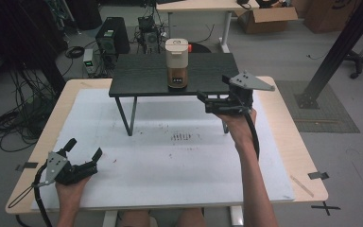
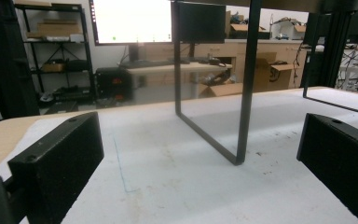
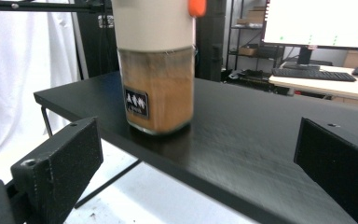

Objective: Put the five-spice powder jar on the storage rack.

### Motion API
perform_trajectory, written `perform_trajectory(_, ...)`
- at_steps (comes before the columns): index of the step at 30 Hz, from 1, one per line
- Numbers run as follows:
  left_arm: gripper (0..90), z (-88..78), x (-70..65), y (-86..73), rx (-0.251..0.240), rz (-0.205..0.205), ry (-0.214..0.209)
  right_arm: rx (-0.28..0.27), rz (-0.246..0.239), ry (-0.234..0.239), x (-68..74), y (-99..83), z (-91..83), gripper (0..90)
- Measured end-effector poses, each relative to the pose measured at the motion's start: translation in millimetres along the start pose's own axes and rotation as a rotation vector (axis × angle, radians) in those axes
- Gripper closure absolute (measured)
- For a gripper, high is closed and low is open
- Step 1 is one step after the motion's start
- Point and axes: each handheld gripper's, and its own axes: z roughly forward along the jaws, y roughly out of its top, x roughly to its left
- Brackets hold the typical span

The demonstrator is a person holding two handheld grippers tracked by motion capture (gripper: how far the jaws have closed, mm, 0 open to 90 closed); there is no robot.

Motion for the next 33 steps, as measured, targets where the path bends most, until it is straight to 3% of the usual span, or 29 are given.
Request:
perform_trajectory(10,0.8,0.0,0.0,0.0,0.001,0.000,-0.001,-0.010,0.023,-0.061,-4.9,-35.1,-28.3,1.3)
perform_trajectory(23,0.8,-0.1,0.1,0.0,0.000,-0.001,0.000,0.020,0.023,-0.137,-5.9,-102.1,-65.3,2.4)
perform_trajectory(33,0.8,0.1,0.1,0.0,0.001,-0.002,0.000,0.025,0.076,-0.185,-13.5,-141.4,-86.8,1.5)
